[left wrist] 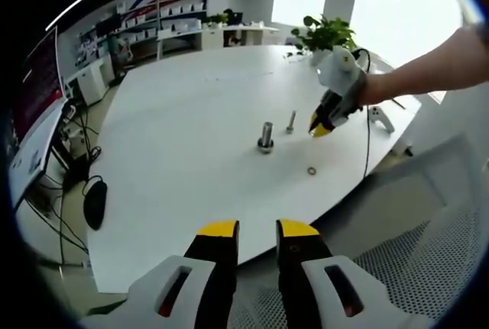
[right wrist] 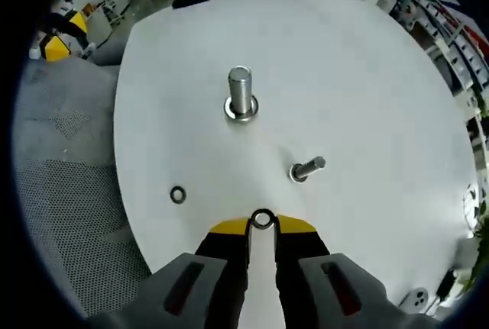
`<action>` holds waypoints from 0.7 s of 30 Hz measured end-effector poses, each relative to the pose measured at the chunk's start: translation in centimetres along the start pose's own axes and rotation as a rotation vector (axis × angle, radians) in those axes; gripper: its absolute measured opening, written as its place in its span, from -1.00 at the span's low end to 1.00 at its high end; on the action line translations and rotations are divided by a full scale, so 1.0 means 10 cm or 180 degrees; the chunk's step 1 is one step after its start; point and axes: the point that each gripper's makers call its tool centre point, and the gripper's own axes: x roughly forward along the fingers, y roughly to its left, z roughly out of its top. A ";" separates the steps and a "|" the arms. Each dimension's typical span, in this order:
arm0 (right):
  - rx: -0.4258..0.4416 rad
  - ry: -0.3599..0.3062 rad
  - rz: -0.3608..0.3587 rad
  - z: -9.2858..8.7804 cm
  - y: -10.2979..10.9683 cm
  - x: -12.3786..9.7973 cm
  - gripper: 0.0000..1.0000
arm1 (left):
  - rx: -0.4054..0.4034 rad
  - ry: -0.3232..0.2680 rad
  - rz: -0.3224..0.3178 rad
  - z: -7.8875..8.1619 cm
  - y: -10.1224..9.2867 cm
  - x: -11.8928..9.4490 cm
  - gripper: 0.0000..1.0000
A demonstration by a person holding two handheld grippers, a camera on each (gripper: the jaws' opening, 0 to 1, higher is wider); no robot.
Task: Place the washer onto the threaded stud by aligning its center hole with the stud, sliding it down to the base, and recovering from edge contact or off-axis alignment until the washer reaches the visible bottom stop.
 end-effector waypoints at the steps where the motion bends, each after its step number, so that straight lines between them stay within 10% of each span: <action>1: 0.0009 -0.0014 -0.0017 0.01 -0.03 -0.02 -0.74 | -0.0001 0.0002 0.0000 0.00 0.00 0.00 -0.66; 21: -0.0046 -0.0351 -0.0260 0.39 -0.31 -0.17 -0.74 | -0.0015 -0.0002 0.0015 0.00 0.01 0.00 -0.66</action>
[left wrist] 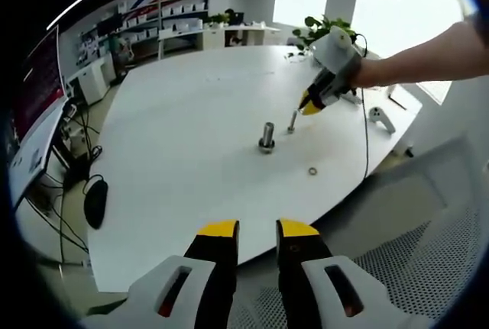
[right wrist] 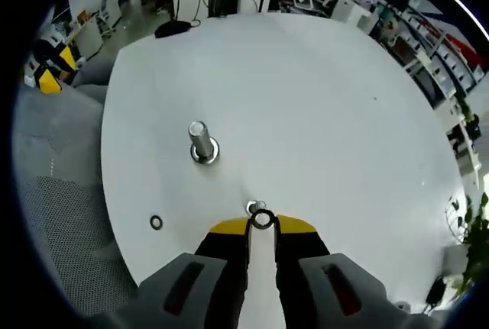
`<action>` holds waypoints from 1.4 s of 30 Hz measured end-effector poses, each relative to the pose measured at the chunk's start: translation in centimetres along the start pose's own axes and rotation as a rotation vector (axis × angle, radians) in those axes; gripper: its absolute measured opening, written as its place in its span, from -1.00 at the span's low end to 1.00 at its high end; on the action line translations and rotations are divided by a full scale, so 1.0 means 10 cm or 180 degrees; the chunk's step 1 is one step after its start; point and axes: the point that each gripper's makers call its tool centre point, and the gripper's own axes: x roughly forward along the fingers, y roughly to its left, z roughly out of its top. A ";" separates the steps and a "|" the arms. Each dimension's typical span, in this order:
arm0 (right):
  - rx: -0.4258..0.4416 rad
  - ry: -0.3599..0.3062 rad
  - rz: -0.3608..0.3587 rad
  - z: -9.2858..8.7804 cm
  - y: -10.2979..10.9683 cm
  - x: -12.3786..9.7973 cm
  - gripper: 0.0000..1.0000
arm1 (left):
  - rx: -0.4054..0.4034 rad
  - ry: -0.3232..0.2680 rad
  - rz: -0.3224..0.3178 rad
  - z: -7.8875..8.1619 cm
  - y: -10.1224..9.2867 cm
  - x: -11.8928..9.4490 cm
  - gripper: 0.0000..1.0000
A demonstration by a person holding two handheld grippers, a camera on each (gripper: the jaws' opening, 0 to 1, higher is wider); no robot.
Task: Place the washer onto the threaded stud by aligning its center hole with the stud, sliding it down to the base, and recovering from edge contact or off-axis alignment until the washer reaches the visible bottom stop.
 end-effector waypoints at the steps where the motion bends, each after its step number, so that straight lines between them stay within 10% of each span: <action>1: -0.0024 -0.0002 -0.0001 0.01 0.01 0.00 -0.74 | 0.0000 -0.0005 0.0001 0.00 0.00 0.00 -0.66; 42: -0.0100 0.0337 0.0160 -0.18 0.05 0.55 -0.73 | -0.0012 -0.0005 0.0006 0.00 0.02 0.01 -0.67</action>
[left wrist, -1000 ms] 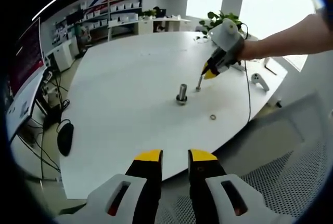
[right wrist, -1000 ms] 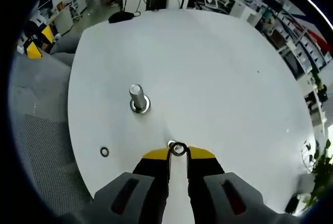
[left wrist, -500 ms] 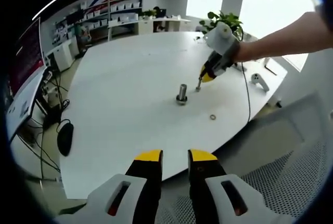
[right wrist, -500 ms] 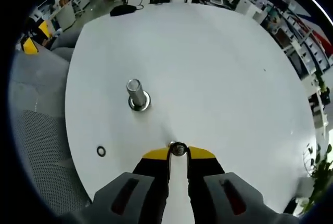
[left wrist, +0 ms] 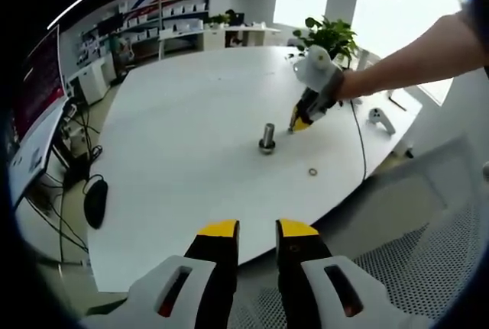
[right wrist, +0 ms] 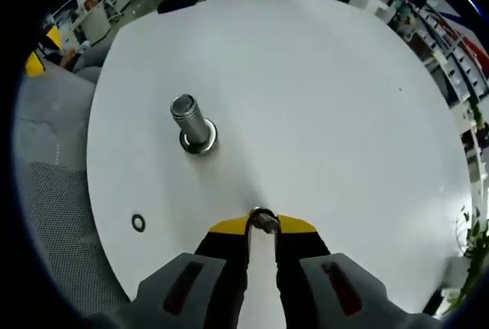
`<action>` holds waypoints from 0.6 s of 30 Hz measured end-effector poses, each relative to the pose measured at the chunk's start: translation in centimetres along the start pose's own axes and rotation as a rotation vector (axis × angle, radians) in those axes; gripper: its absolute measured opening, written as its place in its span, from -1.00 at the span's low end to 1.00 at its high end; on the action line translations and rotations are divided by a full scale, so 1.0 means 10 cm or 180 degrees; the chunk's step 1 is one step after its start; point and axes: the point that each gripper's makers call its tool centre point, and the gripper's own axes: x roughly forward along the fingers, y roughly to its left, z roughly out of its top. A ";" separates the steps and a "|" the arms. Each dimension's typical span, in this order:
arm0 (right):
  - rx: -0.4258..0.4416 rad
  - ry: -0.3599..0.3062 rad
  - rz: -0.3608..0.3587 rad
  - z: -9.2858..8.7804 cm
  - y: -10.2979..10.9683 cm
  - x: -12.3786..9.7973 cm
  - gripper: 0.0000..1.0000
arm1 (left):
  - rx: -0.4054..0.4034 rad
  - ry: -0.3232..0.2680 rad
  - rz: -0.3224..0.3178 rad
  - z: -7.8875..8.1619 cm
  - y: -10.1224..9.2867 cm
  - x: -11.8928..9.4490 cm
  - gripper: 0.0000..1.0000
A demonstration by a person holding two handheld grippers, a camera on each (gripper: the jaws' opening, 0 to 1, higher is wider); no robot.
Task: Place the washer onto the threaded stud by aligning its center hole with the stud, sliding it down to the base, and recovering from edge contact or off-axis alignment until the washer reaches the visible bottom stop.
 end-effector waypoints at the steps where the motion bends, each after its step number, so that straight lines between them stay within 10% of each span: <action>1: -0.0012 -0.0006 -0.0010 0.00 0.02 -0.01 -0.72 | -0.0004 0.0003 0.0005 0.00 0.00 0.00 -0.67; 18: 0.0096 -0.0186 -0.0081 -0.01 0.00 -0.08 -0.60 | -0.0025 0.0022 0.0033 -0.01 0.02 0.00 -0.69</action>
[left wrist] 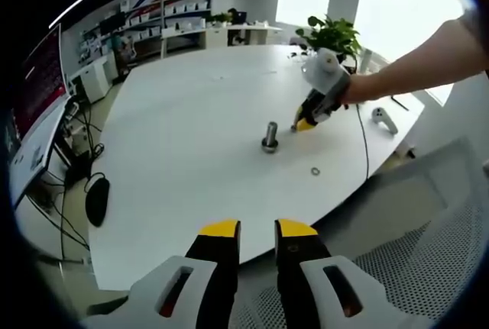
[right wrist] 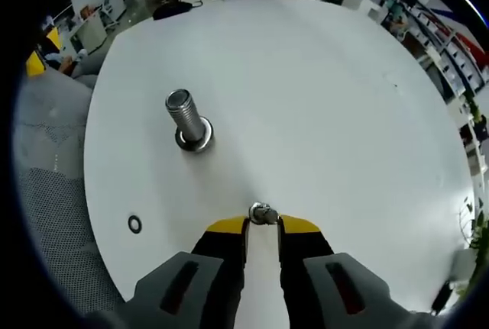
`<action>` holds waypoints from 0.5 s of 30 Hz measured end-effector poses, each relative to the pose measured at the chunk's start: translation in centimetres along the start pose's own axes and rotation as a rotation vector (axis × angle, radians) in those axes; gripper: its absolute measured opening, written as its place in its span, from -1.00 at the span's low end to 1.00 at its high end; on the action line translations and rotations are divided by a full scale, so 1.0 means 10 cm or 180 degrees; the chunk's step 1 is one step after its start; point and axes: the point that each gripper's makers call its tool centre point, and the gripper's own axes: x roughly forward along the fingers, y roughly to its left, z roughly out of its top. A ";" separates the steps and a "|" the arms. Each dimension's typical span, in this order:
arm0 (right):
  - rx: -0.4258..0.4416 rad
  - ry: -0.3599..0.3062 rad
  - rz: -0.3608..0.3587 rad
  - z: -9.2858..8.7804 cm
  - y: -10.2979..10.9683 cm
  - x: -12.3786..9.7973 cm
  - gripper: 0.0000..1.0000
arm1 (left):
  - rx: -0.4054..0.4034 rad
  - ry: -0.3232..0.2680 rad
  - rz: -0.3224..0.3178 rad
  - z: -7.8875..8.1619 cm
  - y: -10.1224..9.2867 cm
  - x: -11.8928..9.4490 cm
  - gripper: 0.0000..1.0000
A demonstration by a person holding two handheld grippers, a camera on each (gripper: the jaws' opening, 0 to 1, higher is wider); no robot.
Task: Place the washer onto the threaded stud by aligning its center hole with the stud, sliding it down to the base, and recovering from edge contact or off-axis alignment until the washer reaches the visible bottom stop.
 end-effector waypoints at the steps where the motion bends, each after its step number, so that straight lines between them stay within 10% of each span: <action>1: 0.0004 -0.0016 -0.0011 -0.02 0.01 -0.04 -0.59 | 0.0001 0.0010 -0.0004 -0.01 0.00 0.00 -0.69; 15: 0.0210 -0.0066 0.0000 -0.38 0.24 -0.24 -0.58 | 0.0011 0.0056 -0.0011 -0.03 -0.02 0.01 -0.69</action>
